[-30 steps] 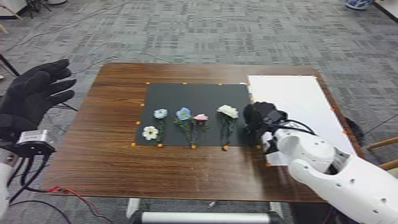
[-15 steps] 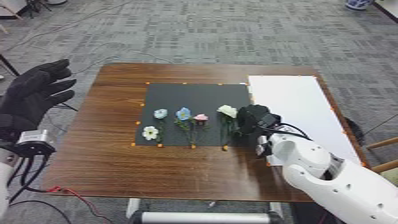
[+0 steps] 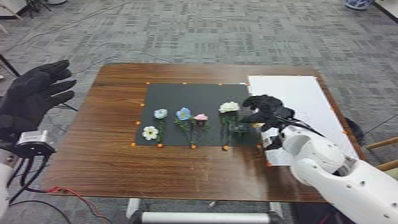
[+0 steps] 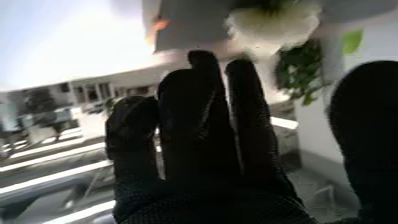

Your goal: Arrange flowers

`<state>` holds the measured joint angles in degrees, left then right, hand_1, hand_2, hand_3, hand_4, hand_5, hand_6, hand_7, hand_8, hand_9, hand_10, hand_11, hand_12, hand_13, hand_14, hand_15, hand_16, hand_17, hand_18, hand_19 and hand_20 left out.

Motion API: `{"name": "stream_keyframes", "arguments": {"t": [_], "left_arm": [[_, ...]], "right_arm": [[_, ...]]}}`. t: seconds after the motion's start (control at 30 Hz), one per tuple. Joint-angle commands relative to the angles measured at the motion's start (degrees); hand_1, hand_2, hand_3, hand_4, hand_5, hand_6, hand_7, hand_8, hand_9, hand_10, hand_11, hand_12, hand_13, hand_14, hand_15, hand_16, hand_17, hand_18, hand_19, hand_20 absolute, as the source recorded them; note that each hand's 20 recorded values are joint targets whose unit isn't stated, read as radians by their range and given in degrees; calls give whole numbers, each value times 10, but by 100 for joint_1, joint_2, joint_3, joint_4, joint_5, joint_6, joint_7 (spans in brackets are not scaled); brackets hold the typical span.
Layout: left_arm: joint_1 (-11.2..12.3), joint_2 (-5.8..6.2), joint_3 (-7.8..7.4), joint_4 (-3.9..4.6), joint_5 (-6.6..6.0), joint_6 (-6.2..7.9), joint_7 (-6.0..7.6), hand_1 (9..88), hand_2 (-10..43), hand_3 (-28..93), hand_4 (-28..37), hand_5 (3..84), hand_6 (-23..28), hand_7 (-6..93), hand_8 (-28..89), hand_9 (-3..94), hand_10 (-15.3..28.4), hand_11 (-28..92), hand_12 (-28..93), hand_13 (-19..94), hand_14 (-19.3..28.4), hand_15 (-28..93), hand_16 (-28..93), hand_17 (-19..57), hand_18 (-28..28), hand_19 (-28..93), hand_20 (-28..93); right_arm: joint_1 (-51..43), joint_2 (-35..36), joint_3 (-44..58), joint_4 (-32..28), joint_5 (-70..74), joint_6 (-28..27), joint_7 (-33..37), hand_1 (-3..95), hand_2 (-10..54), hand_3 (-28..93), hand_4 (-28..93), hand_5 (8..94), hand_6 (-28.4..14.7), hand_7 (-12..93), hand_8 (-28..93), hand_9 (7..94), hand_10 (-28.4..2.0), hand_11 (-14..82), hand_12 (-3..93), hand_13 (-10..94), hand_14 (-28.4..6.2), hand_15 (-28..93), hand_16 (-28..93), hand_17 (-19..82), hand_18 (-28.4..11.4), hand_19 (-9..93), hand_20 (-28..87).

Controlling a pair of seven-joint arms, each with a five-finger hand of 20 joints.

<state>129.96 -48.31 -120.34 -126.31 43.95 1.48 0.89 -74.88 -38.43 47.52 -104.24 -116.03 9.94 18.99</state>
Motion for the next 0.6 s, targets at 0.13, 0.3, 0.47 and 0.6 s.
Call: {"name": "stream_keyframes", "arguments": {"t": [0.13, 0.3, 0.47, 0.6], "left_arm": [[1, -218, 180, -20, 13, -35, 20, 231, -37, 691, -283, 238, 25, 271, -121, 169, 112, 299, 143, 94, 140, 468, -67, -103, 200, 392, 120], [8, -423, 244, -57, 46, -11, 116, 232, -38, 693, -283, 240, 26, 271, -121, 170, 112, 300, 143, 94, 140, 468, -67, -103, 200, 392, 120], [-75, -684, 425, -77, 89, 34, 283, 232, -38, 693, -283, 239, 25, 269, -122, 163, 110, 295, 141, 89, 137, 461, -70, -101, 204, 391, 119], [-88, -817, 568, -93, 161, 128, 404, 234, -40, 693, -283, 236, 25, 268, -120, 152, 107, 289, 141, 77, 134, 446, -75, -101, 203, 387, 115]], "right_arm": [[-2793, -627, 3361, -455, 5569, 1476, -3156, 195, -6, 869, -272, 464, -38, 238, -126, 493, -131, 219, 209, 509, -122, 695, 259, 277, -211, 799, 531], [-3479, -1136, 3975, -381, 8252, 556, -4754, 175, -30, 889, -258, 427, -36, 216, -120, 431, -120, 176, 206, 345, -129, 548, 175, 168, -209, 601, 431], [-3934, -1594, 4205, -568, 8915, 302, -5365, 132, -56, 877, -266, 352, -18, 124, -95, 350, -107, 65, 191, 224, -105, 242, 195, 47, -210, 371, 240], [-4389, -1815, 4531, -774, 8534, -133, -4914, 109, -54, 873, -270, 320, -14, 96, -86, 307, -105, 25, 180, 173, -106, 131, 215, -11, -208, 325, 158]]}}
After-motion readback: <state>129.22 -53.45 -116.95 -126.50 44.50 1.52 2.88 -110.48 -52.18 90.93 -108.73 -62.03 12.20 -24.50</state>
